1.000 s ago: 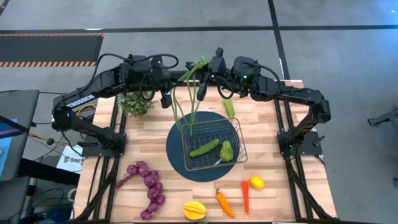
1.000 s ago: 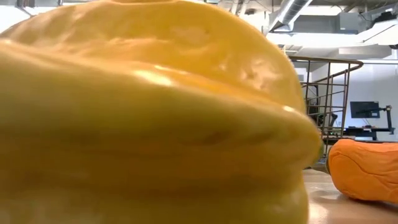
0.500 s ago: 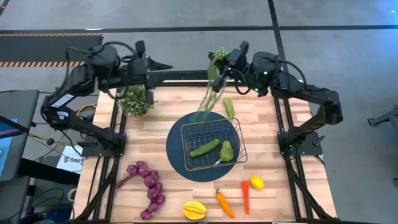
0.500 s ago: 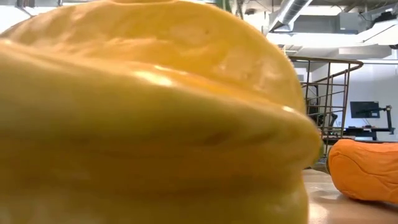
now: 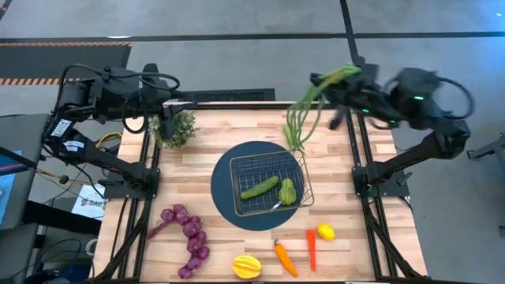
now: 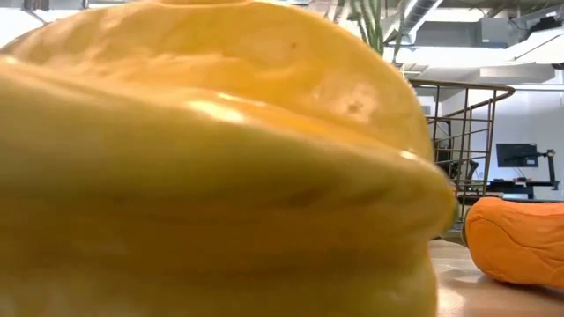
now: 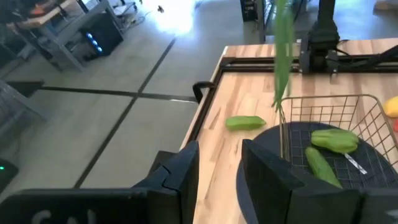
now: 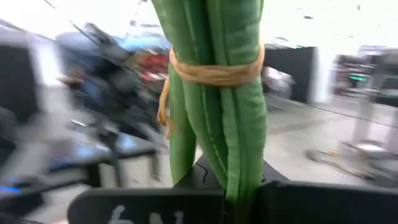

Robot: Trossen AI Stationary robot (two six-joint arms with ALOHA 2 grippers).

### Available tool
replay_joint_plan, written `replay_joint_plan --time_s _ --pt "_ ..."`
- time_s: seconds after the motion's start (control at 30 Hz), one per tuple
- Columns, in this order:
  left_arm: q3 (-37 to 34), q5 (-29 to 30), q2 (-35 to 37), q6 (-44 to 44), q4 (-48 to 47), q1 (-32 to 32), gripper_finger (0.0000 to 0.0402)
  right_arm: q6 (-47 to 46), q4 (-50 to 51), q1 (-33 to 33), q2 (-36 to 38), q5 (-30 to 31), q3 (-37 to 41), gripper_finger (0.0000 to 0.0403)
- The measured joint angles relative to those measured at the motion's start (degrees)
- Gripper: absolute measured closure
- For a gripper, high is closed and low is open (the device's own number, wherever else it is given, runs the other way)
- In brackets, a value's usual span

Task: Build produce basket
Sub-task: Put the green beans into the gold wire basket

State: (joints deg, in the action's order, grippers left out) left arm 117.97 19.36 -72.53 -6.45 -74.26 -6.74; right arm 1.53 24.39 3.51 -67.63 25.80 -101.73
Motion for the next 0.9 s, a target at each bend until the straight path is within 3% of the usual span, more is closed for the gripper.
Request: replay_joint_plan --time_s 0.37,0.63,0.9 --pt "0.0 -1.1 0.3 0.1 -0.9 0.0 0.0290 2.0 -13.6 14.6 0.1 -1.5 0.0 0.0394" --pt "0.0 -1.1 0.3 0.8 -0.9 0.0 0.0290 0.2 -21.7 15.3 -8.6 -17.3 -3.3 0.0394" --pt "0.0 -1.2 0.3 0.7 -0.9 0.0 0.0290 2.4 -21.2 14.0 -19.4 -20.1 -13.4 0.0394"
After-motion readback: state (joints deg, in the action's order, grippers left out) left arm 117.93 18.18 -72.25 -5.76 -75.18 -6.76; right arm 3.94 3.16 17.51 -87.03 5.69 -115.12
